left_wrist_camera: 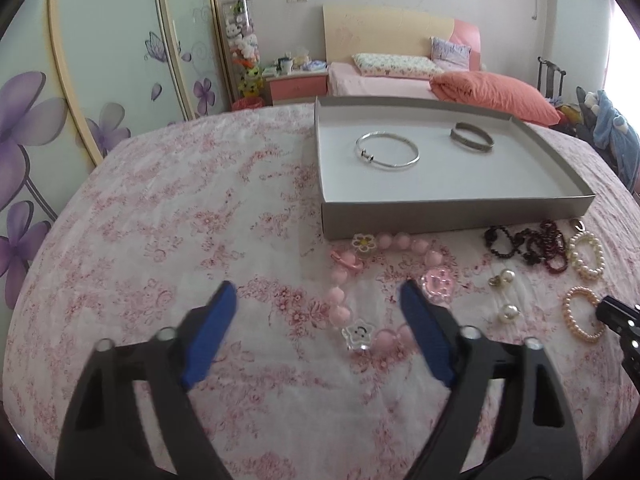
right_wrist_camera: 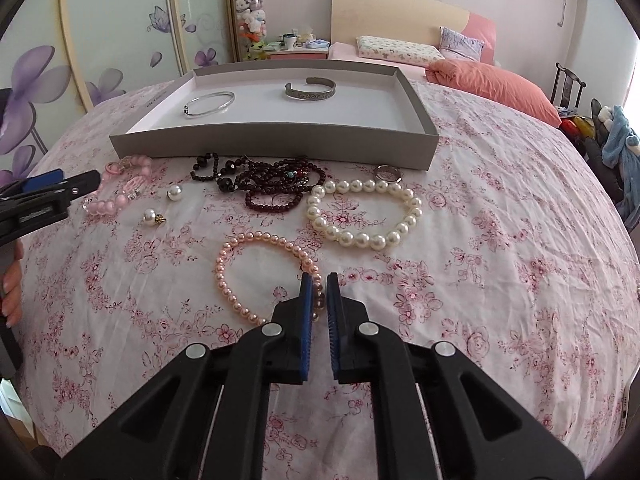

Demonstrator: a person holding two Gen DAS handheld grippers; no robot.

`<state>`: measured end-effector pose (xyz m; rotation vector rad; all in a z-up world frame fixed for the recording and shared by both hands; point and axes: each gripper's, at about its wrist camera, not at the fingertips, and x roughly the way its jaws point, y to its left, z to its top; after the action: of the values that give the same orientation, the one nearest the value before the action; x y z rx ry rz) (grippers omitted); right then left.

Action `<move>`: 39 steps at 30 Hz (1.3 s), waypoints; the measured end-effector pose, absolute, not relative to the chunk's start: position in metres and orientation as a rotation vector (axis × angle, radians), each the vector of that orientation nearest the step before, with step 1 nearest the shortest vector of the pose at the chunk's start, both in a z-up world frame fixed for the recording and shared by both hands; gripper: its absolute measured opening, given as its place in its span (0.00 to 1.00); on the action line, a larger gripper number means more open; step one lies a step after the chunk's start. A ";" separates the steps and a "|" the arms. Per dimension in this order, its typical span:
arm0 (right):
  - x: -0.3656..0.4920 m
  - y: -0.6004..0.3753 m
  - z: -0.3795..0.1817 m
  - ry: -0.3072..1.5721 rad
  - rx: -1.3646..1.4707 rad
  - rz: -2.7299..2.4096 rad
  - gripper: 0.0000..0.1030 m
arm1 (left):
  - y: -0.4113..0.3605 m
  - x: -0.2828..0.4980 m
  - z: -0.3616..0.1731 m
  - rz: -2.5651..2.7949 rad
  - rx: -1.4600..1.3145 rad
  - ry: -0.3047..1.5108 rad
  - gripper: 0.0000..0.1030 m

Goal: Organize jewelry
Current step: 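Grasp the pink beaded charm bracelet with the left tool while the right tool grasps the pink pearl bracelet, then lift and carry the pink bracelets toward the grey tray with both tools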

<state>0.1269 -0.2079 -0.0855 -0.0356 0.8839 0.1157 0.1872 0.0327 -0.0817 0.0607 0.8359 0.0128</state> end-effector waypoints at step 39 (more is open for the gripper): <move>0.114 -0.217 -0.046 0.715 0.173 0.243 0.06 | 0.043 0.160 -0.053 -0.111 -0.083 0.760 0.13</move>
<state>0.1141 -0.2170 -0.0463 0.1730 0.7150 0.2428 0.1597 0.0432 -0.0530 -0.0834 0.7604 -0.1109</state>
